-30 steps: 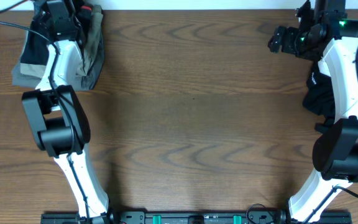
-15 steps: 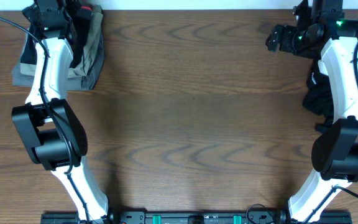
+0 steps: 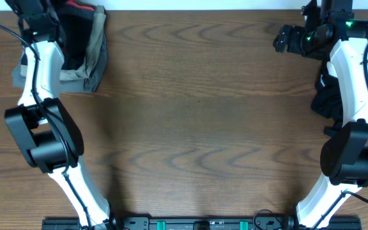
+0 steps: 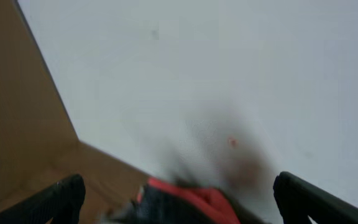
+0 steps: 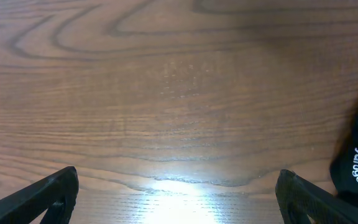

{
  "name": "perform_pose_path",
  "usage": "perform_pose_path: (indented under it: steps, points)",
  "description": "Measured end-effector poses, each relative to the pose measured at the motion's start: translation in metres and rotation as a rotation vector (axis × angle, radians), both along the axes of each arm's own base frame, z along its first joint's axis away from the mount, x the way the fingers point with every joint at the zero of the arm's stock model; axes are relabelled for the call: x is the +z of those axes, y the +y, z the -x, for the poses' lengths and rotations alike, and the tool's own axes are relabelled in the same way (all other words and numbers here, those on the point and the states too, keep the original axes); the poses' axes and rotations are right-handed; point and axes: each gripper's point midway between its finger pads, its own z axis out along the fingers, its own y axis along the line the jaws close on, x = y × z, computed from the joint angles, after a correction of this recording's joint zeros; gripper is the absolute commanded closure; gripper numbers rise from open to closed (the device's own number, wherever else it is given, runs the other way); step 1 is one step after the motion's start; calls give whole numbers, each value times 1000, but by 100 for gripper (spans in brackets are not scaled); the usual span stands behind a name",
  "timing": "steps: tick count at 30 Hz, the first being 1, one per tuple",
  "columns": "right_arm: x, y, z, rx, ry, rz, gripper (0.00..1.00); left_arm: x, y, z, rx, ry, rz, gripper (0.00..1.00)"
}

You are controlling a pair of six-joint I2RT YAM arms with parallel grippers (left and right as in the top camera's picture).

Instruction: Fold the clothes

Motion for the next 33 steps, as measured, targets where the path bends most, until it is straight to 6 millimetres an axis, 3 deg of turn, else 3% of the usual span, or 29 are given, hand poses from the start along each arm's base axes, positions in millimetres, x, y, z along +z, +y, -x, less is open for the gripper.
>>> perform_pose_path:
  steps: [6, 12, 19, 25, 33]
  points:
    - [0, 0, 0, 1, 0, 0, 1, -49, 18, -16, -8, 24, -43, 2]
    - [0, 0, 0, 1, 1, 0, 1, -119, 16, -32, -55, 103, -94, 2]
    - [-1, 0, 2, 1, 11, 0, 1, -191, 14, -33, -79, 207, -82, 2]
    - [-3, 0, 5, 1, 25, -1, 1, -193, 15, -34, -76, 202, -92, 2]
    - [-2, 0, 3, 1, 13, 0, 1, -177, 22, -32, -30, 188, -116, 2]
